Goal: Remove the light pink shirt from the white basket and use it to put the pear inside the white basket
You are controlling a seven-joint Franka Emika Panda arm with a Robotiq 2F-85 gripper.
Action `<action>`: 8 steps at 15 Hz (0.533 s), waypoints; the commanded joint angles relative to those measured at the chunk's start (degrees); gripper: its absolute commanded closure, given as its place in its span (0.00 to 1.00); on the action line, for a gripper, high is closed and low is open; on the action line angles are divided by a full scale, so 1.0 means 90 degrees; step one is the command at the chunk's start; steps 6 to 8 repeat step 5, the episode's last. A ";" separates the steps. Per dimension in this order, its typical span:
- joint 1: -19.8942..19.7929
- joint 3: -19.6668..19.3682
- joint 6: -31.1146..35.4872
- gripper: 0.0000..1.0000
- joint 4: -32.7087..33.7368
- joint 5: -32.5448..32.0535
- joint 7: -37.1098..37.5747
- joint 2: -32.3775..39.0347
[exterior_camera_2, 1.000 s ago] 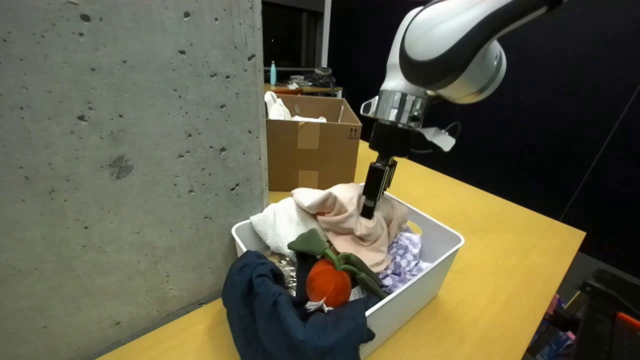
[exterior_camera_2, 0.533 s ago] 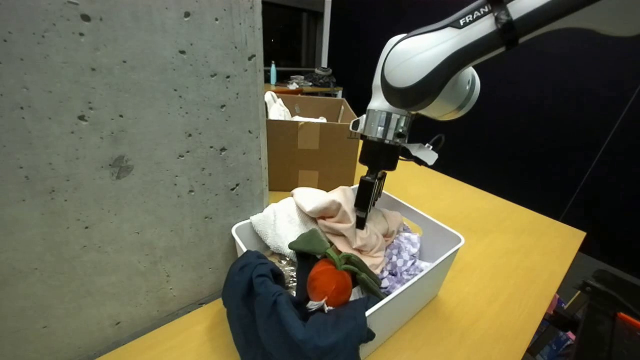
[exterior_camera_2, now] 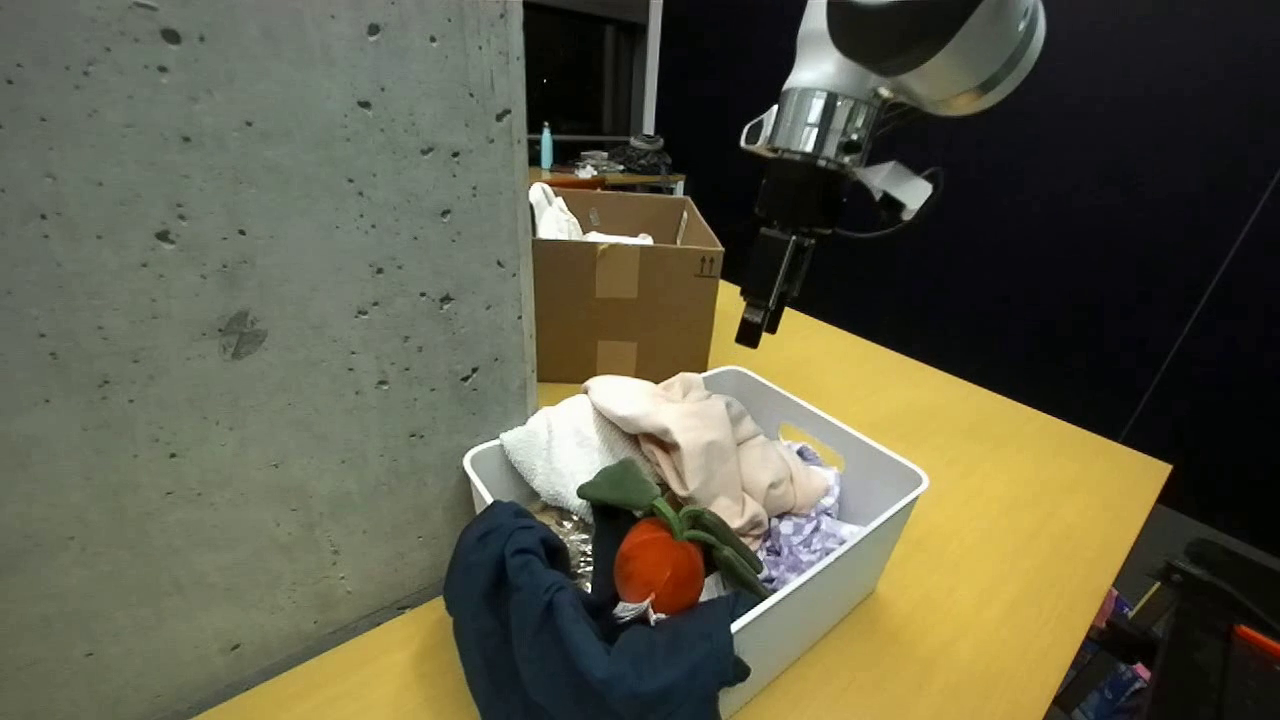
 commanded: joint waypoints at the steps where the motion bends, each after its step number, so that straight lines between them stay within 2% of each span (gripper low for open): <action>1: 0.0014 -0.0090 -0.0194 0.00 -0.0892 -0.0028 0.0247 -0.0841; 5: -0.0033 -0.0143 -0.0159 0.00 -0.1618 0.0110 0.0442 -0.1383; 8: -0.0033 -0.0143 -0.0159 0.00 -0.1618 0.0110 0.0442 -0.1383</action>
